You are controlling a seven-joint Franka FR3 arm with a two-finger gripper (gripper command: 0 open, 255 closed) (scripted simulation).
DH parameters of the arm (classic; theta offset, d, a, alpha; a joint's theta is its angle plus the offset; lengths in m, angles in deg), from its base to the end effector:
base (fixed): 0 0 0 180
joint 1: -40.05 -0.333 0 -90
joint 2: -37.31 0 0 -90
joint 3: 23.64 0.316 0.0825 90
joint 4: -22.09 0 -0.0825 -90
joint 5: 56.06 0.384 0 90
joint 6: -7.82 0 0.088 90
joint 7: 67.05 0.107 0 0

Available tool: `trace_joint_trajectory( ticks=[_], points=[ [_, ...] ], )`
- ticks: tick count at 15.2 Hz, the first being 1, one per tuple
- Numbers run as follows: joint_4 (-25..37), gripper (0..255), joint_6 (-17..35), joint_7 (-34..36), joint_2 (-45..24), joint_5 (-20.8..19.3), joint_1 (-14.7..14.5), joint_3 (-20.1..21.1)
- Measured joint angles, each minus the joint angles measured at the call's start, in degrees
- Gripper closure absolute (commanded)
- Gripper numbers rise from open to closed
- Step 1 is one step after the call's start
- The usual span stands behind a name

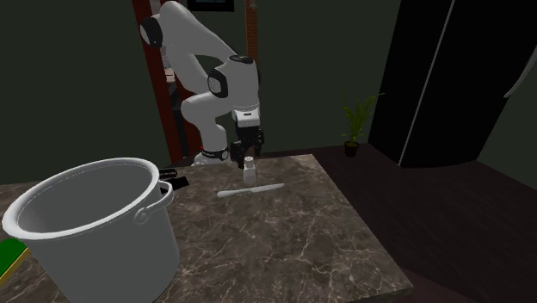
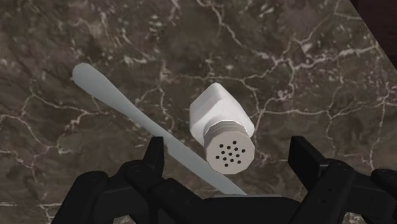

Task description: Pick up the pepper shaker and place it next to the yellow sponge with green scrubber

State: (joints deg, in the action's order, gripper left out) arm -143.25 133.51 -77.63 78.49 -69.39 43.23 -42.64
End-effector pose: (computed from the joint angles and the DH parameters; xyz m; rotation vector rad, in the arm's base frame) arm 0.2912 -0.1087 0.3629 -3.1188 -0.0164 -0.0309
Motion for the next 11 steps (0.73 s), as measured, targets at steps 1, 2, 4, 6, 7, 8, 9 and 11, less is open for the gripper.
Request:
trace_joint_trajectory(
  ticks=[1,2,4,6,7,8,9,11],
  points=[
    [0.0,255,0.0,0.0,0.0,0.0,0.0,0.0],
    [0.0,255,0.0,0.0,0.0,0.0,0.0,0.0],
    [0.0,255,0.0,0.0,0.0,0.0,0.0,0.0],
    [0.0,255,0.0,0.0,0.0,0.0,0.0,0.0],
    [0.0,255,0.0,0.0,0.0,0.0,0.0,0.0],
    [0.0,255,0.0,0.0,0.0,0.0,0.0,0.0],
    [0.0,255,0.0,0.0,0.0,0.0,0.0,0.0],
    [0.2,255,-0.5,0.0,0.3,0.1,0.0,0.1]
  ],
)
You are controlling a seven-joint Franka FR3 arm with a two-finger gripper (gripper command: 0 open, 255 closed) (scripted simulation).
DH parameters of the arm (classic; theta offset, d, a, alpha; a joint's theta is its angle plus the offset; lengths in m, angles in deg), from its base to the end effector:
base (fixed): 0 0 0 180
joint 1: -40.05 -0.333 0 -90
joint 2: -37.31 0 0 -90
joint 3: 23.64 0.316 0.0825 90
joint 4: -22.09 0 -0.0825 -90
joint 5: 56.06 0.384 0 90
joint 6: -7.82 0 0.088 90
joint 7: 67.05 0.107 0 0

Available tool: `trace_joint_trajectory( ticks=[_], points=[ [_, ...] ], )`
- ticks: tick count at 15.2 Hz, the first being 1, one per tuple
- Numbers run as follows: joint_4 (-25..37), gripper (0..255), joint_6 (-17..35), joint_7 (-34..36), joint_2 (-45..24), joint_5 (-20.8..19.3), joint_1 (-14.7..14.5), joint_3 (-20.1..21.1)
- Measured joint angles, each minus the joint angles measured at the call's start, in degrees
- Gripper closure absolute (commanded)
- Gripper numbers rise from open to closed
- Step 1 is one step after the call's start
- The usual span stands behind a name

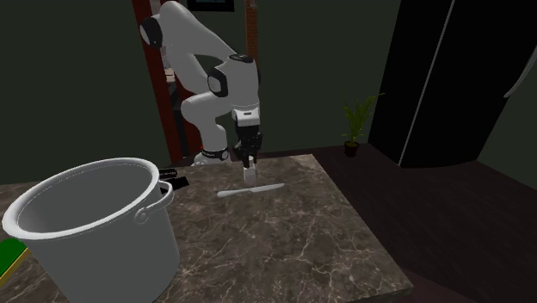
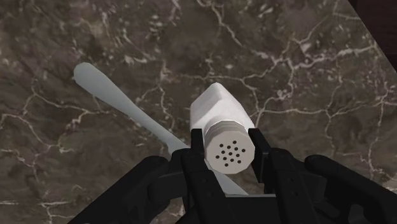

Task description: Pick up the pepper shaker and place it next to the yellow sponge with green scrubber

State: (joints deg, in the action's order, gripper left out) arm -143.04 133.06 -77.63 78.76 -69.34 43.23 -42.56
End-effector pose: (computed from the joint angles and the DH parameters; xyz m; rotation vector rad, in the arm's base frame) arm 0.2912 -0.1088 0.3653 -3.1190 -0.0164 -0.0316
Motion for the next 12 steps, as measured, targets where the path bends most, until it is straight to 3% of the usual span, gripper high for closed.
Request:
trace_joint_trajectory(
  ticks=[12],
  points=[
    [6.7,255,-11.3,0.0,4.7,1.8,-0.5,2.1]
  ],
)
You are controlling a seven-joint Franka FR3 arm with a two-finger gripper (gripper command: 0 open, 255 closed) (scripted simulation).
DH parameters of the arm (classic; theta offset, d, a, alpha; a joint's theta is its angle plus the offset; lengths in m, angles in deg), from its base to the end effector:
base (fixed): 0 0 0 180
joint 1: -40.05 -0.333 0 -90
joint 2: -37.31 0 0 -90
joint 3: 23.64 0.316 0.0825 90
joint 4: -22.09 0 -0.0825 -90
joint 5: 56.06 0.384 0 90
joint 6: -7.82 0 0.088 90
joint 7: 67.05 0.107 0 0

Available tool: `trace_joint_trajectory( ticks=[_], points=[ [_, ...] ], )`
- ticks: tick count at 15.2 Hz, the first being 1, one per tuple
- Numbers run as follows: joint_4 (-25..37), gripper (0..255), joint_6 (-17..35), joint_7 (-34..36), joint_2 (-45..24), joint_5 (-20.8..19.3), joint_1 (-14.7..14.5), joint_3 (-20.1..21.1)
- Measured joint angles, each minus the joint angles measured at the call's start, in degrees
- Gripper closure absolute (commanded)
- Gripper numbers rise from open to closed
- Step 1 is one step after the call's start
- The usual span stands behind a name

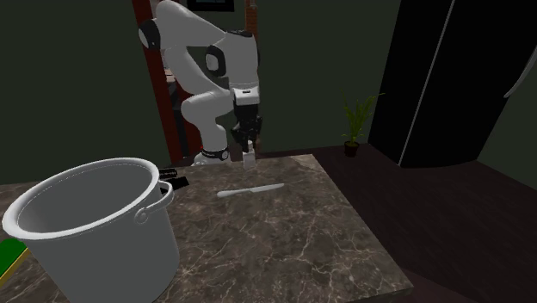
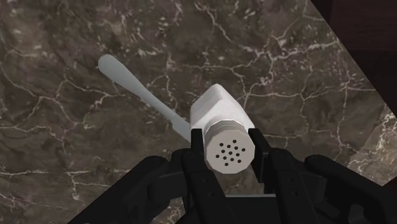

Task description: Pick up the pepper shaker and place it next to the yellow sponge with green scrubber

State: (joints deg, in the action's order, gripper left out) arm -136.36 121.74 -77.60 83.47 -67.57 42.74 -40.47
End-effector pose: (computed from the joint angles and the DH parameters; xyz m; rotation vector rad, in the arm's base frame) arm 0.2914 -0.1094 0.4272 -3.1189 -0.0160 -0.0317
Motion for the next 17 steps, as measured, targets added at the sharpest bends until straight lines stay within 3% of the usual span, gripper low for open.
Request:
trace_joint_trajectory(
  ticks=[17],
  points=[
    [11.9,255,-13.6,0.1,1.7,2.3,-1.0,2.5]
  ],
)
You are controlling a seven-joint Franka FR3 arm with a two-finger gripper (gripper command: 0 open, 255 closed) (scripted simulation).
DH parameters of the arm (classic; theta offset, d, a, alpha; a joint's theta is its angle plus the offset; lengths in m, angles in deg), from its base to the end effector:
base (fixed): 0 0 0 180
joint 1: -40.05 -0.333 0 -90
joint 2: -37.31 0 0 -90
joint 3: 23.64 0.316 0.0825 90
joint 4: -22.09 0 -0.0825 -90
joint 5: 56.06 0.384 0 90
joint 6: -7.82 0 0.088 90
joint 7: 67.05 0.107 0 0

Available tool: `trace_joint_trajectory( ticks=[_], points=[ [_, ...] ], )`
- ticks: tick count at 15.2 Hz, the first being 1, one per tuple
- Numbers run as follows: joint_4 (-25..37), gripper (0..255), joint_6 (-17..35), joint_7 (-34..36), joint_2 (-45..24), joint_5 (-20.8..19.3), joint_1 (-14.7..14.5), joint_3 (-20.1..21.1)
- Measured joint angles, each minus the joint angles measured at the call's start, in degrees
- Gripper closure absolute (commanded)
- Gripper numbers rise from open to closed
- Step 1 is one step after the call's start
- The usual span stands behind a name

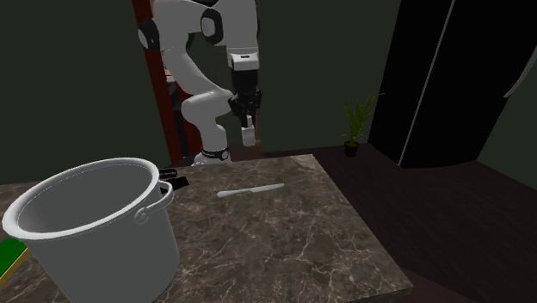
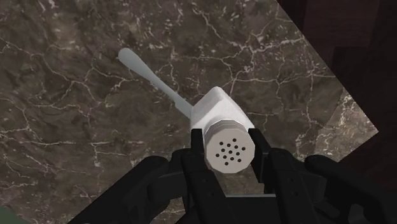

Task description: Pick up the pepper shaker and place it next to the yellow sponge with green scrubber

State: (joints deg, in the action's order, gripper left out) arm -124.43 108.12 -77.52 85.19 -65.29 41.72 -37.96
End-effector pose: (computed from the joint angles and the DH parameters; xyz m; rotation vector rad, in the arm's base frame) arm 0.2915 -0.1085 0.5161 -3.1190 -0.0163 -0.0317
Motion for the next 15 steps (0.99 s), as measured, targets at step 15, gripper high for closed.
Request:
trace_joint_trajectory(
  ticks=[15],
  points=[
    [2.8,255,-7.2,-15.9,6.5,-11.3,8.1,-13.4]
  ],
)
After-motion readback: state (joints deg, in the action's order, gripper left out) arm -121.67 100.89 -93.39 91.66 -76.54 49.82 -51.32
